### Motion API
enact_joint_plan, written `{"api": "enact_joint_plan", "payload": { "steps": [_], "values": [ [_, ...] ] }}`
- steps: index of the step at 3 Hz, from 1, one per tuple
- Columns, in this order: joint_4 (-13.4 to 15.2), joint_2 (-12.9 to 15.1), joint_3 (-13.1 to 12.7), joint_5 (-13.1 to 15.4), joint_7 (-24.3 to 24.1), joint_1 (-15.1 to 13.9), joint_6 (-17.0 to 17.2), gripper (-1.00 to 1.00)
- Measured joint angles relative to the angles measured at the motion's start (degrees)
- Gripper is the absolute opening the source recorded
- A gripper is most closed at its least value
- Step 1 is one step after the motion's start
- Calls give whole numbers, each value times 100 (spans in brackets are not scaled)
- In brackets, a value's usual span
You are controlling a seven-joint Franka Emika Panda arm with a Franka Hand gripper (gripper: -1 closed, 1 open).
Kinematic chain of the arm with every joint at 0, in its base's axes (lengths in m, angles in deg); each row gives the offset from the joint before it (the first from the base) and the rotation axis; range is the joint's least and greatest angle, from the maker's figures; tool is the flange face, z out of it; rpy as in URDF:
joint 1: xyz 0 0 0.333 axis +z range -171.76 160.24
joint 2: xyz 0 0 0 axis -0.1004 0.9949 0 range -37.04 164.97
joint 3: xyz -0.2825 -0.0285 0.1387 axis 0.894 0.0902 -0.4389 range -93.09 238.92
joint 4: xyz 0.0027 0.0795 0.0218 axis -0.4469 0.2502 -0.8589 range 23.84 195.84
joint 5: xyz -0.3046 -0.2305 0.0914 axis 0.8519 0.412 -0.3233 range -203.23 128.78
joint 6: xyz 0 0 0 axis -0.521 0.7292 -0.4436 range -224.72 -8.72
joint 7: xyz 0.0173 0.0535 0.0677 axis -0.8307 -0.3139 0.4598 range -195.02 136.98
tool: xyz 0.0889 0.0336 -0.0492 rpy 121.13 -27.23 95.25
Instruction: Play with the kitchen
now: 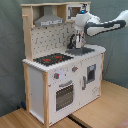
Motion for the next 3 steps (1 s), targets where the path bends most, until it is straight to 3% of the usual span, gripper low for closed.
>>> {"api": "enact_joint_plan", "payload": {
  "steps": [3],
  "values": [
    [18,160,-847,0,-240,23,-1569,-100]
  ]
}}
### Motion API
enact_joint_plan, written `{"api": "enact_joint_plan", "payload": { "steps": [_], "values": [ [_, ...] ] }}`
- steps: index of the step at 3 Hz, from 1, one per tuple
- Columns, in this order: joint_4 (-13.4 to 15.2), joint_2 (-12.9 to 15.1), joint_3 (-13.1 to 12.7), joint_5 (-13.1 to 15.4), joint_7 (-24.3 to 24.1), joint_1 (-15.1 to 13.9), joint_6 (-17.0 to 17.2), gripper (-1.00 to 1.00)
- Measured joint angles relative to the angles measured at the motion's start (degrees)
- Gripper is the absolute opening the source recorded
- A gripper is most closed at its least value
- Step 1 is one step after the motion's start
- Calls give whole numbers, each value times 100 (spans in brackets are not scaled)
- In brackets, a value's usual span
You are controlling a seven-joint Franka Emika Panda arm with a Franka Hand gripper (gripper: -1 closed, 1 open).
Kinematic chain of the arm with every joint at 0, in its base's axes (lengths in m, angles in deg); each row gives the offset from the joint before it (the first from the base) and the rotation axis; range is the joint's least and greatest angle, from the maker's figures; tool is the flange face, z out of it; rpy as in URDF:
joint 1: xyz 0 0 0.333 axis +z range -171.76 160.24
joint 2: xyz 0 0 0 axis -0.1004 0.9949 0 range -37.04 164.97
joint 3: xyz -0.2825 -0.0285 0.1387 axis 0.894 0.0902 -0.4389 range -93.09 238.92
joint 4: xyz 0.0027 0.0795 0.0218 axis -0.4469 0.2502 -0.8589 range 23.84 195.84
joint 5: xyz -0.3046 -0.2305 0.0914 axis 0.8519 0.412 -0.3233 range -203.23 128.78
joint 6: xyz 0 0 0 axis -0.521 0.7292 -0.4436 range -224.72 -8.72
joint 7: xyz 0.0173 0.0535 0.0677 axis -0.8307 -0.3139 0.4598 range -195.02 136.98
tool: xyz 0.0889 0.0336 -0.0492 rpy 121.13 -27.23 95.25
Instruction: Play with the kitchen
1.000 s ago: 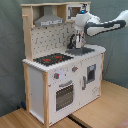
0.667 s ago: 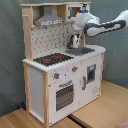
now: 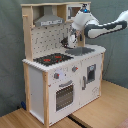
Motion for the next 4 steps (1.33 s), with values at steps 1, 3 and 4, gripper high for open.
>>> {"api": "enact_joint_plan", "payload": {
  "steps": [1,3,4],
  "values": [
    [81,162,-319,2,-64,1,-470,-100],
    [395,684,-521,17,-77,335,-1358,-100],
    [383,1056,-242,143,-74,770,-1470,-100]
  ]
}}
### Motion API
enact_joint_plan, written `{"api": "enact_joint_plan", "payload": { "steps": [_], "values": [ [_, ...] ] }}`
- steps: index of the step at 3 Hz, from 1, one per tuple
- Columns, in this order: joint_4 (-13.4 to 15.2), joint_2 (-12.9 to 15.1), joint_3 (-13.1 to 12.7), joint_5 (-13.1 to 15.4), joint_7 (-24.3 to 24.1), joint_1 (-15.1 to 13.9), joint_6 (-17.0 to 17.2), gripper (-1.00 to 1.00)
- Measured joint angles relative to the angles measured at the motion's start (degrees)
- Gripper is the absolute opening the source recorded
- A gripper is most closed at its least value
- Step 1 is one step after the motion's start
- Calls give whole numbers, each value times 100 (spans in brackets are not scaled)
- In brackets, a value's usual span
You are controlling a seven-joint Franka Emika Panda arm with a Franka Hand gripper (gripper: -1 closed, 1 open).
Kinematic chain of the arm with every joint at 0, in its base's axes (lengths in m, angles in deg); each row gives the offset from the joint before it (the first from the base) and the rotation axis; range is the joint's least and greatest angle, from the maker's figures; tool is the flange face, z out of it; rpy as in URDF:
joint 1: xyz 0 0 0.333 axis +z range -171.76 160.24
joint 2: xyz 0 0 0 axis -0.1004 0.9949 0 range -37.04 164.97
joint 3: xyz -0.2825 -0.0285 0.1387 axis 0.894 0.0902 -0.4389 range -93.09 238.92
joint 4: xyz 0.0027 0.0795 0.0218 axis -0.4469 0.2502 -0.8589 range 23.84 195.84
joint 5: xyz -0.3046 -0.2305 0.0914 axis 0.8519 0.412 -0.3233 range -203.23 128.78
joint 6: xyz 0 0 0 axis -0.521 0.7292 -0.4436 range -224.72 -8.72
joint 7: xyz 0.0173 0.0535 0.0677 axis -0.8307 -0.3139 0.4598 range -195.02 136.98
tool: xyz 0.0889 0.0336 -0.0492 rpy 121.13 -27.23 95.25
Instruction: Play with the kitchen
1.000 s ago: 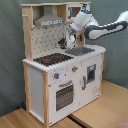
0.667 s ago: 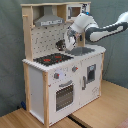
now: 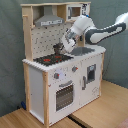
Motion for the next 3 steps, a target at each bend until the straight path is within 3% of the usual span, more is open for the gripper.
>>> {"api": "enact_joint_plan", "payload": {
  "steps": [3],
  "values": [
    [-362,686,1076,489,-45,1332,-47,-100]
  ]
}}
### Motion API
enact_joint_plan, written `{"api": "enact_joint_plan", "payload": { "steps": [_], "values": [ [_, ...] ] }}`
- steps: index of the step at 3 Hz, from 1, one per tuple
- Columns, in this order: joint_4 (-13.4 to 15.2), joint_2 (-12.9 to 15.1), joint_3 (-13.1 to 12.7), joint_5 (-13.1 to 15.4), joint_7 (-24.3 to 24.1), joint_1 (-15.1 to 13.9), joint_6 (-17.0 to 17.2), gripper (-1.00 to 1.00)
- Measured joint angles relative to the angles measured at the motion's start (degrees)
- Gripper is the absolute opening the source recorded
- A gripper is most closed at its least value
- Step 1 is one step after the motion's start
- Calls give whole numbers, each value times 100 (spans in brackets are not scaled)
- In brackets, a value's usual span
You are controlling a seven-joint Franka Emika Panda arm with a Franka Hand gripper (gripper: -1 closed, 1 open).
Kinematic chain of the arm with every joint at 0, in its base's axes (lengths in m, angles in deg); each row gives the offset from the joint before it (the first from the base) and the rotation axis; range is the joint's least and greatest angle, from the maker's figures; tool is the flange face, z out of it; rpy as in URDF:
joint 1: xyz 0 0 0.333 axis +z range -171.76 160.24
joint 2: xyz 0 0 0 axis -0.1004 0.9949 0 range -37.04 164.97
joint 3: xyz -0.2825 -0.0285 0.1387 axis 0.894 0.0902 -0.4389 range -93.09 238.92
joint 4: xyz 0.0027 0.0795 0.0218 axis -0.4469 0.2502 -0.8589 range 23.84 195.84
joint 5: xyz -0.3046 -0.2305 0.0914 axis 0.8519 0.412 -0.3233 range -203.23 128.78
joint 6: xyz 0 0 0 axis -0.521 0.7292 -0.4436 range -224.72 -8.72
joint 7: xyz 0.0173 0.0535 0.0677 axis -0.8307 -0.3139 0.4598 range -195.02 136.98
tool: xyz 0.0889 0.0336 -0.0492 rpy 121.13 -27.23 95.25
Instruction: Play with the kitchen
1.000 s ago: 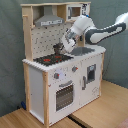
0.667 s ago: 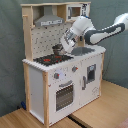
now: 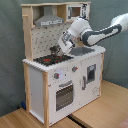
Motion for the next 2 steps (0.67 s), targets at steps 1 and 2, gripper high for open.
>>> {"api": "enact_joint_plan", "payload": {
  "steps": [1,2],
  "values": [
    [-274,309,412,256,-68,533,8,-100],
    [-515,548,704,456,-133,928,22,-100]
  ]
}}
